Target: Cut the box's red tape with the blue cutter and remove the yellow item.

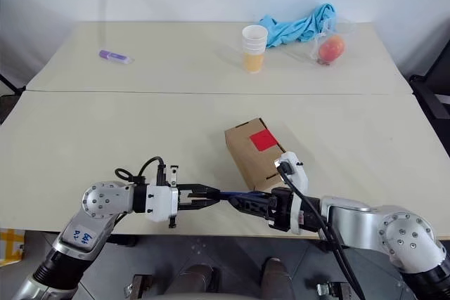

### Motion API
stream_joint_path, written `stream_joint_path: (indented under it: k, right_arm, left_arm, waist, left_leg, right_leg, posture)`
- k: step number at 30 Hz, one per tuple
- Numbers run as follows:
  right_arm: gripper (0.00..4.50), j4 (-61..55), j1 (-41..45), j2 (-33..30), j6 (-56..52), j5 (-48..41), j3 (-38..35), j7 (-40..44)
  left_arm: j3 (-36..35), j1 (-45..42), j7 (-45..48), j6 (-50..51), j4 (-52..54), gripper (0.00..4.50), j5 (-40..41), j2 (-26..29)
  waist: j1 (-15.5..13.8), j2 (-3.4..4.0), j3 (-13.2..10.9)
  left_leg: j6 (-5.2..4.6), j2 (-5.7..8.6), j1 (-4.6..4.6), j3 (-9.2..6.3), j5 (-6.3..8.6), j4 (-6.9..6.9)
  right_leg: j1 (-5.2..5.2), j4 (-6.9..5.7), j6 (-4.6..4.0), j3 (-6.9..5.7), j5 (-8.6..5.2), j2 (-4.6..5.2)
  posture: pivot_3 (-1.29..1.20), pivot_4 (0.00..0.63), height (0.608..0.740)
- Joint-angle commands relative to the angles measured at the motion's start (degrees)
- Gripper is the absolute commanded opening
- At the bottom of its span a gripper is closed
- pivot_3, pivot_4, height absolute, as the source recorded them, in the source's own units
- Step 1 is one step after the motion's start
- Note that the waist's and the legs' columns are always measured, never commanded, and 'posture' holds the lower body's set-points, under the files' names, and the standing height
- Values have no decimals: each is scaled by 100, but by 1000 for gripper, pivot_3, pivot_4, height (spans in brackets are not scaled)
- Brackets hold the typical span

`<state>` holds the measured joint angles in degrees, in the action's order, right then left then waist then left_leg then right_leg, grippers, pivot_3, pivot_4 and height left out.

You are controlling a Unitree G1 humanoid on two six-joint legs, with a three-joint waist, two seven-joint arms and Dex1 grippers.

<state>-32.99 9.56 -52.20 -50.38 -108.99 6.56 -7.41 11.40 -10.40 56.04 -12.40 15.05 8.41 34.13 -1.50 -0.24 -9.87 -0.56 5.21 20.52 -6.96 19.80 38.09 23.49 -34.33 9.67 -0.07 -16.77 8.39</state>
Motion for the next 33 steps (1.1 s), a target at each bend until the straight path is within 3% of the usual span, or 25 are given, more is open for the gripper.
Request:
stream_joint_path:
  k: [1,2,18,22,33]
  right_arm:
    - [1378,-61,42,57,-45,-7,2,118]
    - [1033,-49,40,83,-25,-9,3,91]
    - [1033,83,-49,188,-117,13,-35,126]
    - [153,174,-39,158,-229,79,-68,266]
    - [146,217,-58,162,-274,89,-115,377]
  left_arm:
    - [28,0,-54,-44,164,465,-4,-19]
    - [30,-10,-53,-40,163,465,1,-17]
    - [51,-48,-31,-49,168,465,19,-3]
    - [62,-49,-50,-74,175,465,-2,-24]
    - [52,15,-17,-10,245,465,126,-24]
  waist:
    - [-3,0,0]
    - [-3,0,0]
    - [-3,0,0]
    - [-2,0,0]
    - [-3,0,0]
  left_leg:
    - [0,0,0,0,0,0]
    - [0,0,0,-1,0,0]
    - [0,0,1,-1,0,-1]
    - [0,0,1,-1,0,-1]
    - [0,0,2,-1,0,-1]
  right_leg:
    - [0,0,0,0,0,0]
    - [0,1,0,-1,0,0]
    - [0,2,0,-1,0,0]
    - [0,2,0,-1,0,0]
    - [0,3,0,-1,0,0]
  posture:
    - [0,150,740]
    - [0,150,740]
    - [0,150,740]
    - [0,150,740]
    - [0,150,740]
